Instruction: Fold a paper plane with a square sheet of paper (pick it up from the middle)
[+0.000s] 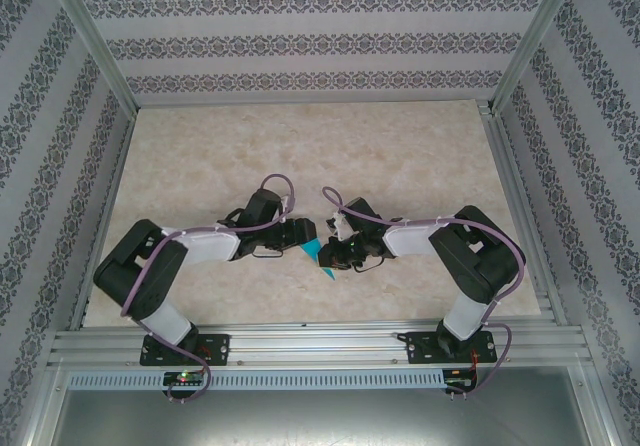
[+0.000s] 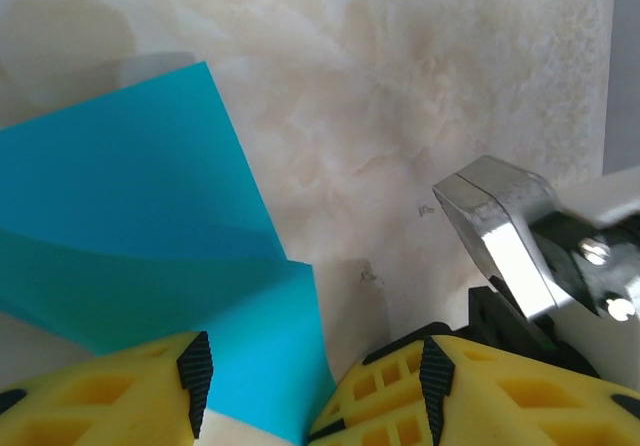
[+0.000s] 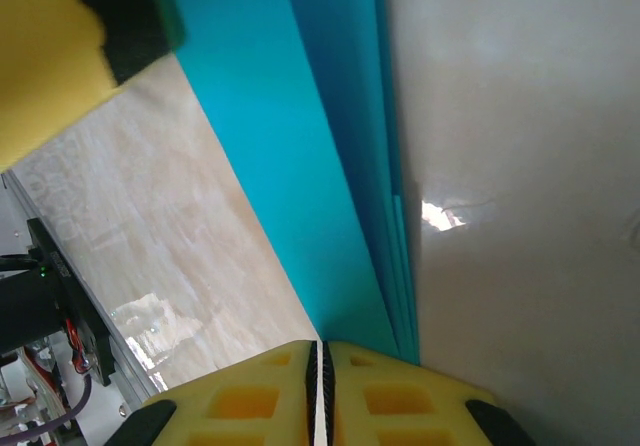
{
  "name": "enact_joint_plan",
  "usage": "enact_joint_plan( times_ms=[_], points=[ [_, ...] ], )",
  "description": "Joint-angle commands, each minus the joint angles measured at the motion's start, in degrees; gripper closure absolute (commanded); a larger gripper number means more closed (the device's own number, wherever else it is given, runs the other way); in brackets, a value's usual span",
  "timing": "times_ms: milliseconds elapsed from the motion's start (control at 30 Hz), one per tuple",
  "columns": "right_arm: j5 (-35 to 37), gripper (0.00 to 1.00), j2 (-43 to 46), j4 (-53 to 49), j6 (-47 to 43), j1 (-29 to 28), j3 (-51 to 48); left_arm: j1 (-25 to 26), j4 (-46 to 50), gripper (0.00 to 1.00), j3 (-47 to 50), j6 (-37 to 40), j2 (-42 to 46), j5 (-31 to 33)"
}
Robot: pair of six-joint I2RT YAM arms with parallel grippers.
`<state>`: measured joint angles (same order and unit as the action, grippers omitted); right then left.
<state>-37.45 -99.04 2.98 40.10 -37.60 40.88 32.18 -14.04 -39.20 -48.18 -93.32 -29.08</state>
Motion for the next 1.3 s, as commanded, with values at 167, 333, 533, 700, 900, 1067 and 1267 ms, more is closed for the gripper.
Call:
enact_joint_plan(
  times_ms=[167,333,533,700,900,1067,1267],
  points=[
    [3.17,0.89,-2.92,-4.37,-0.9,0.18,-0.32,0.25,-6.51,0.42,-2.01,-2.1,-4.89,2.39],
    [4.08,0.91,-3.08,-7.33,-1.91,0.18,0.71,-0.65,-4.01,0.45,-1.09,-2.08,-6.35,6.28],
    [5.68,0.92,-2.63,-10.57,-2.67,0.29,1.64,-3.41,-0.84,0.46,1.91,-2.66,-3.86,11.28],
    [5.6,0.92,-2.56,-10.77,-2.66,0.29,1.92,-6.58,0.86,0.46,1.82,-0.9,-1.98,11.87],
    [5.2,0.92,-2.32,-10.53,-2.39,0.26,1.74,-9.92,1.87,0.45,-0.15,0.54,-2.64,10.01],
    [4.84,0.92,-2.38,-9.99,-2.13,0.25,1.74,-11.9,5.1,0.44,-1.56,1.38,0.08,9.52],
    [4.62,0.92,-2.47,-9.0,-1.45,0.18,2.09,-12.01,8.46,0.43,-1.84,2.42,8.14,8.77]
  ],
)
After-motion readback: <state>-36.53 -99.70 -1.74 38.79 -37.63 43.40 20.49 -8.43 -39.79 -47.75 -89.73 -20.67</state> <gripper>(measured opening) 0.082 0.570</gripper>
